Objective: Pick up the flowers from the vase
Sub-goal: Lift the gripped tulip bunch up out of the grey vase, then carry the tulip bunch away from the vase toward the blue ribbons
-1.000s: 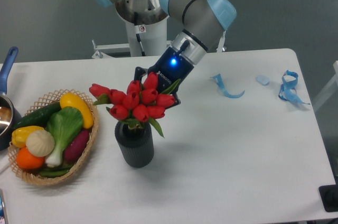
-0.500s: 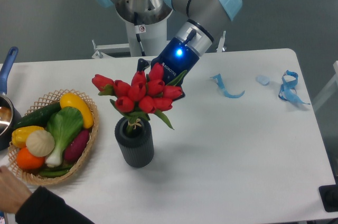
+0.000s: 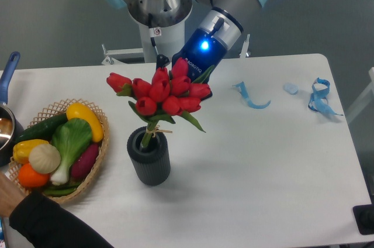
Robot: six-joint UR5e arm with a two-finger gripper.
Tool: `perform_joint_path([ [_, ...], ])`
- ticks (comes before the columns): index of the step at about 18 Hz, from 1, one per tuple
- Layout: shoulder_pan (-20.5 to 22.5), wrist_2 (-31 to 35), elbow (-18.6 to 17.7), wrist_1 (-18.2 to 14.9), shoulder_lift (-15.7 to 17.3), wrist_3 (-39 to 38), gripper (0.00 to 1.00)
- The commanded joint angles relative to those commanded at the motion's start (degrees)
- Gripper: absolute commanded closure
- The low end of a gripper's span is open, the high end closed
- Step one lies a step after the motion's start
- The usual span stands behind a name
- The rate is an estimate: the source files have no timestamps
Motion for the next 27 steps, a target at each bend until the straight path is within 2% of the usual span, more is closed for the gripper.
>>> perform_joint_path([
  [10,1.67,0.00,0.79,0.00,1.94,-5.36,0.82],
  [14,2.02,0.00,2.55,0.00,2.11,-9.32,0.83],
  [19,2.64,-0.09,2.99,0.00,2.37,-9.67,0.83],
  [27,7.91,-0.09,5.54,0.00,2.55,-9.59,0.83],
])
